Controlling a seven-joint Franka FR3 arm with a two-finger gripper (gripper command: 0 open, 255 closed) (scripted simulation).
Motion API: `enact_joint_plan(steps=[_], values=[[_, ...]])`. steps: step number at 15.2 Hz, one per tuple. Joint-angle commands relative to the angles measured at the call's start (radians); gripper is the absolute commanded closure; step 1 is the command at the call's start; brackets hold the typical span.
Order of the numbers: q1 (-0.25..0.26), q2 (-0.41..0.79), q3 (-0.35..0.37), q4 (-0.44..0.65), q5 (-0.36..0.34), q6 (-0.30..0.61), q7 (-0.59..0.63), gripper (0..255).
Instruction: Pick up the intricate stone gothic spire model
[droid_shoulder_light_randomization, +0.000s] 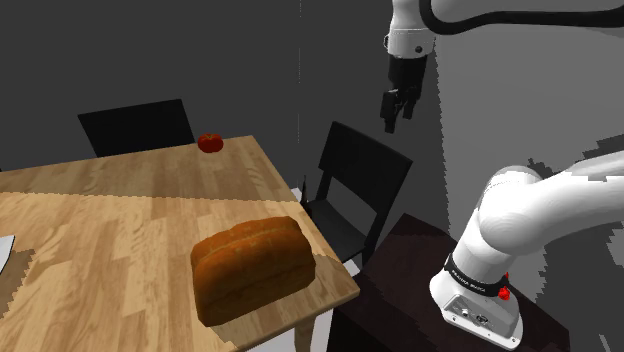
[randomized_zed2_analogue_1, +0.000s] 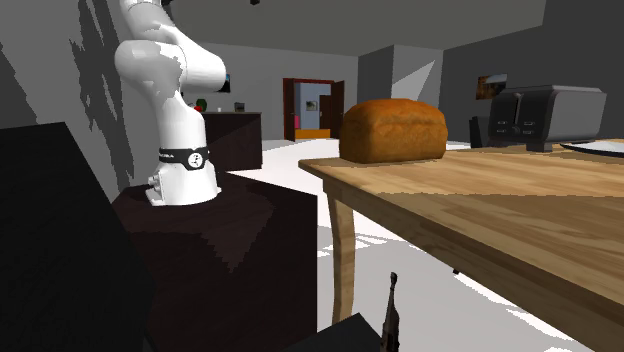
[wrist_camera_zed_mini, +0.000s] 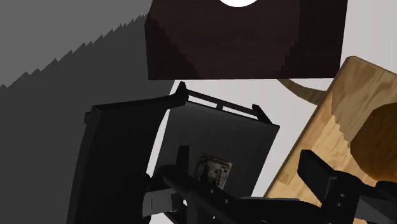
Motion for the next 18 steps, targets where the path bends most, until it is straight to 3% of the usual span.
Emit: enact_joint_plan(steps=[1,9,18], values=[[0.000,0.000,0.000,0.000,0.000,0.000,0.000,0],[0.033,0.249,-0.075,-0.010,-0.152,0.200,-0.255,0],[0.051,0.576,-0.118,0.056,-0.307,0.420,-0.484,0]])
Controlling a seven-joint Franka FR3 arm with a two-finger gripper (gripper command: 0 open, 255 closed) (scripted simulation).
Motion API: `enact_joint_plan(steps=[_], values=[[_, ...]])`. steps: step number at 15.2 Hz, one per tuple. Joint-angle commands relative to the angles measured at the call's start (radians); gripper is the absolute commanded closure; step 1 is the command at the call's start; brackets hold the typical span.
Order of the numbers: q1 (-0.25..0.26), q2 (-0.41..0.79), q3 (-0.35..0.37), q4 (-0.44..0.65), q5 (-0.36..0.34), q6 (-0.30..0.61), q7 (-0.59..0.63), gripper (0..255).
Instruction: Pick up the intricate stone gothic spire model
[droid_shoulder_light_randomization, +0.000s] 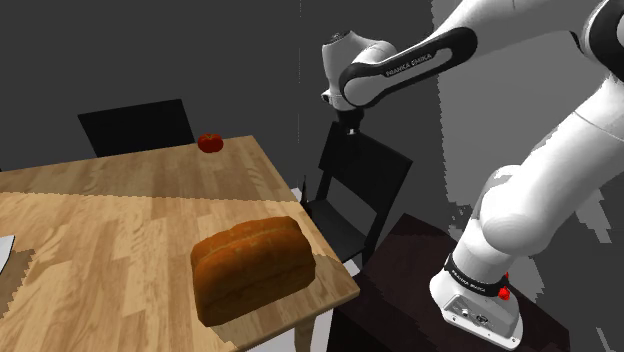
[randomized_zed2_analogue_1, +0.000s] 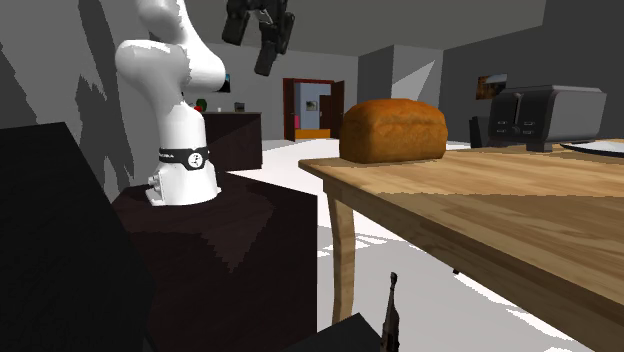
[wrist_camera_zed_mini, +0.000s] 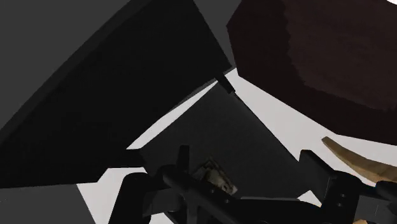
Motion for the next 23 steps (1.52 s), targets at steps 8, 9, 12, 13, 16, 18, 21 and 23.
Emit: enact_joint_plan(steps=[8,9,12,13,16,18,21,23], values=[[0.005,0.347,-0.009,0.132,-0.162,0.187,-0.181,0],[0.005,0.385,-0.009,0.150,-0.181,0.204,-0.197,0],[0.008,0.497,-0.007,0.205,-0.240,0.252,-0.241,0],[0.010,0.534,-0.006,0.225,-0.261,0.266,-0.255,0],[0.016,0.644,-0.005,0.287,-0.323,0.307,-0.294,0],[0.022,0.717,-0.006,0.330,-0.365,0.331,-0.319,0],[0.032,0.826,-0.009,0.399,-0.427,0.364,-0.356,0],[0.040,0.899,-0.012,0.448,-0.468,0.385,-0.380,0]])
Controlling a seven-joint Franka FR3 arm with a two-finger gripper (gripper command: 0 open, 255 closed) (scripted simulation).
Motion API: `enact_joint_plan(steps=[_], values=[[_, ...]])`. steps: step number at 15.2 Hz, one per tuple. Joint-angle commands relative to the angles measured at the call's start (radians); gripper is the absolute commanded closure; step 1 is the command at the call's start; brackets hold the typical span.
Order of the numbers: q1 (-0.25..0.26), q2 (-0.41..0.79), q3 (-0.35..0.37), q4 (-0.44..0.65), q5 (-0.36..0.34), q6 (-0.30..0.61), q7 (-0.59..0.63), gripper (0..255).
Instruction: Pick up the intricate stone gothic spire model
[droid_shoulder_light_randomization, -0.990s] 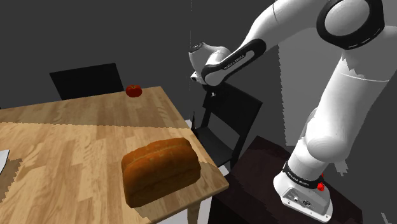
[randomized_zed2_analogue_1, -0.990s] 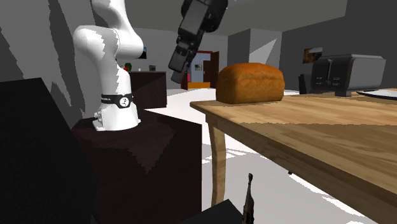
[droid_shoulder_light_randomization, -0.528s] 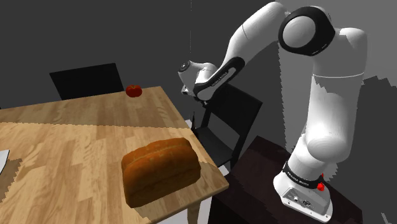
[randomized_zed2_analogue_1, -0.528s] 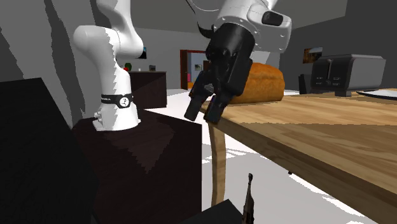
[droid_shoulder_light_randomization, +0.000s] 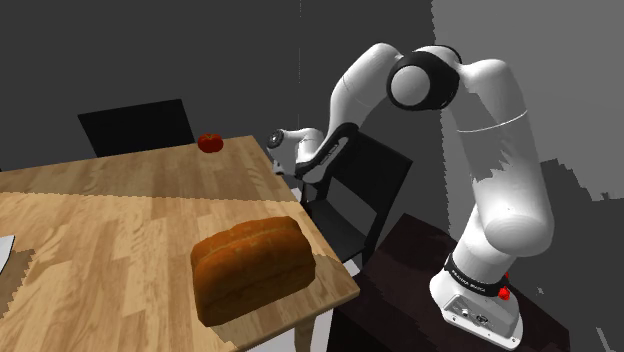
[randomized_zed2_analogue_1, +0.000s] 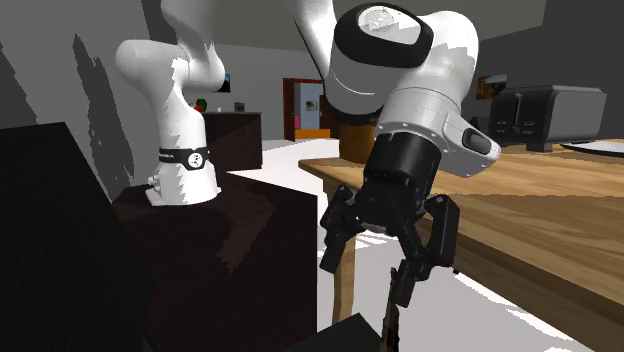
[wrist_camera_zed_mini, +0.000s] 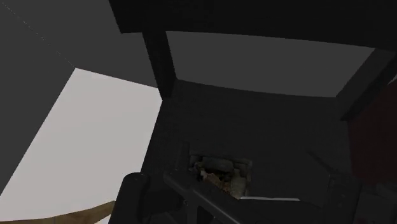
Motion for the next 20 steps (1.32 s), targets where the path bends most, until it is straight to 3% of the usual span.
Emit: enact_joint_plan(steps=[1,5,14,15,20], values=[[0.006,0.071,-0.004,0.050,-0.042,0.020,-0.032,0],[0.018,0.203,-0.008,0.145,-0.117,0.052,-0.076,0],[-0.015,0.294,0.026,0.198,-0.171,0.063,-0.020,0],[-0.013,0.273,0.024,0.164,-0.180,0.070,-0.008,255],[-0.011,0.300,0.025,0.186,-0.179,0.069,-0.006,255]])
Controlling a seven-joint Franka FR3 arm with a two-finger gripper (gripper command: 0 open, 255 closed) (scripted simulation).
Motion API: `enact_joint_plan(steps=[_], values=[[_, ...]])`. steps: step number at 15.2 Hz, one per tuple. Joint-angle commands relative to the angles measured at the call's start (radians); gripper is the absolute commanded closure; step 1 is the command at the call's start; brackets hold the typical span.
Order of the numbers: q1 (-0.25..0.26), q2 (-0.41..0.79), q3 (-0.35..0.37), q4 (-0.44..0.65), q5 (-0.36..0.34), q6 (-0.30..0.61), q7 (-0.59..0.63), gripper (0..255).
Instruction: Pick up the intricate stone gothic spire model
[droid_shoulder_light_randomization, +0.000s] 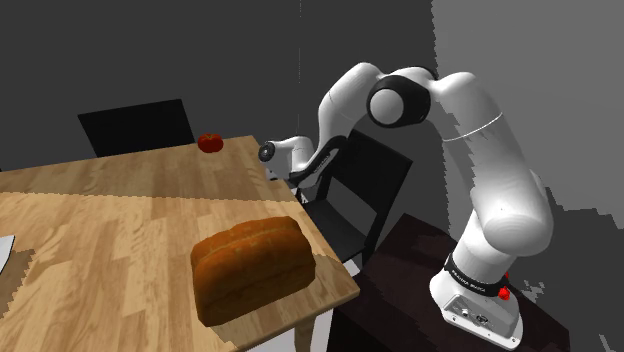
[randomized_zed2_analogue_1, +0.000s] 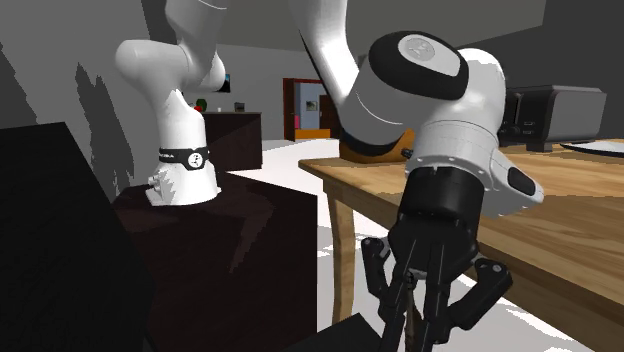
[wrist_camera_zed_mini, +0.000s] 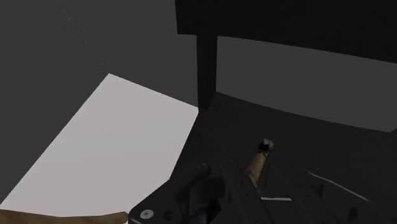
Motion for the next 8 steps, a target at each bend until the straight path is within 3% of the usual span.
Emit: enact_joint_plan(steps=[1,2,3,4,8], values=[[0.010,0.138,0.016,0.022,0.011,0.073,-0.008,255],[0.014,0.133,0.023,0.031,0.023,0.057,-0.018,255],[0.028,0.095,0.024,-0.027,0.013,0.059,0.011,255],[-0.015,0.120,0.029,0.000,-0.016,0.078,0.005,255],[-0.035,0.070,0.055,-0.026,-0.019,0.054,-0.011,255]])
